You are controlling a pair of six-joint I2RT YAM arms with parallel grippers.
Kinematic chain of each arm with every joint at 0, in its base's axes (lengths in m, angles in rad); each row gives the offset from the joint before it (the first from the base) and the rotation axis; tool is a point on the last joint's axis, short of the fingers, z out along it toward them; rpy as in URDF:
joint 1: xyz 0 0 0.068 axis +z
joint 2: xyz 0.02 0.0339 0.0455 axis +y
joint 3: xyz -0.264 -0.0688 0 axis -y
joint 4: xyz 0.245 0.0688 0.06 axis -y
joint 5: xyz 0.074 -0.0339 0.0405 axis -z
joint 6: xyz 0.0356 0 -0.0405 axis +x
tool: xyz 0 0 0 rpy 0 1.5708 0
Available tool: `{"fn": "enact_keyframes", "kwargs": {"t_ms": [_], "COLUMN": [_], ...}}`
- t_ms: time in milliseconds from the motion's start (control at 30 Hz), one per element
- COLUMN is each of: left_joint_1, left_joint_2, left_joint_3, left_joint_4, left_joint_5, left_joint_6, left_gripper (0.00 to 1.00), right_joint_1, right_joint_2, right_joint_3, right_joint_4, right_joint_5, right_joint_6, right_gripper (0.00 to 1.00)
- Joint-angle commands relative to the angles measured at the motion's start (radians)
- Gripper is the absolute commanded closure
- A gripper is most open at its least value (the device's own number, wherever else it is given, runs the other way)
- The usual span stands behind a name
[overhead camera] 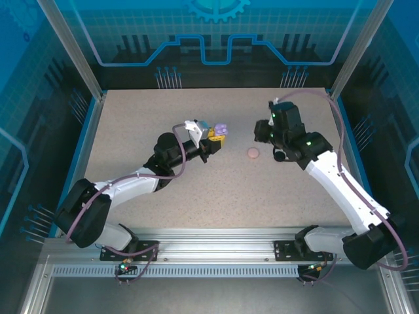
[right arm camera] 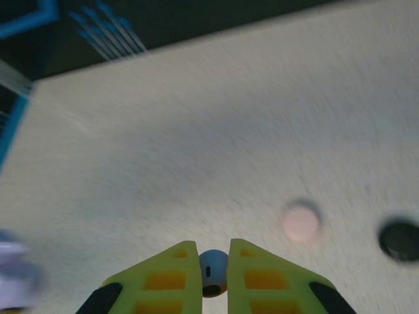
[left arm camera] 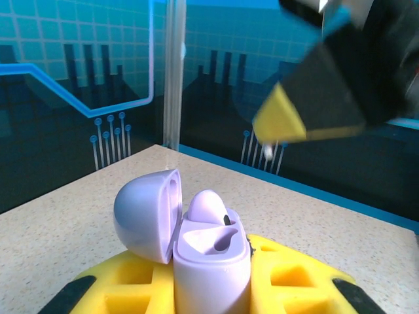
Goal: Insert the wireless bluetooth earbuds into the charging case
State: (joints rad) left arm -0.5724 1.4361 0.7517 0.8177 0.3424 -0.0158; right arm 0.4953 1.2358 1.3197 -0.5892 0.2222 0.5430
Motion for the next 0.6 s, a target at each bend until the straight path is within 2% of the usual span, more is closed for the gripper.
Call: {"fn": "enact_keyframes", "kwargs": {"t_ms": [0, 133, 333, 567], "left_joint_1": [-0.004, -0.005, -0.004, -0.005], "left_joint_2": [-0.049, -0.078, -0.09, -0.08], "left_joint_3": [0.063, 0.1, 0.155, 0.192], "left_joint_4": [-0.055, -0.094, -0.124, -0.145], "left_joint_5": [0.094, 0.12, 0.143, 0.153], "left_joint_6": [0.048, 0.077, 0.106, 0.125], "left_gripper": [1.0, 1.0, 1.0, 1.0], "right_joint_1": [0.077, 0.152, 0.211, 0.327], "right_joint_2": [-0.014, -0.043, -0.068, -0.042], "right_joint_3": [0.088, 0.084, 0.062, 0.093], "right_joint_4": [0.05, 0.175, 0.279, 0.301], "right_joint_5": [0.017, 0.003, -0.029, 0.062], "right_joint_6": [-0.274, -0.461, -0.585, -0.754], "right_gripper": [0.9, 0.91, 0.91, 0.93]}}
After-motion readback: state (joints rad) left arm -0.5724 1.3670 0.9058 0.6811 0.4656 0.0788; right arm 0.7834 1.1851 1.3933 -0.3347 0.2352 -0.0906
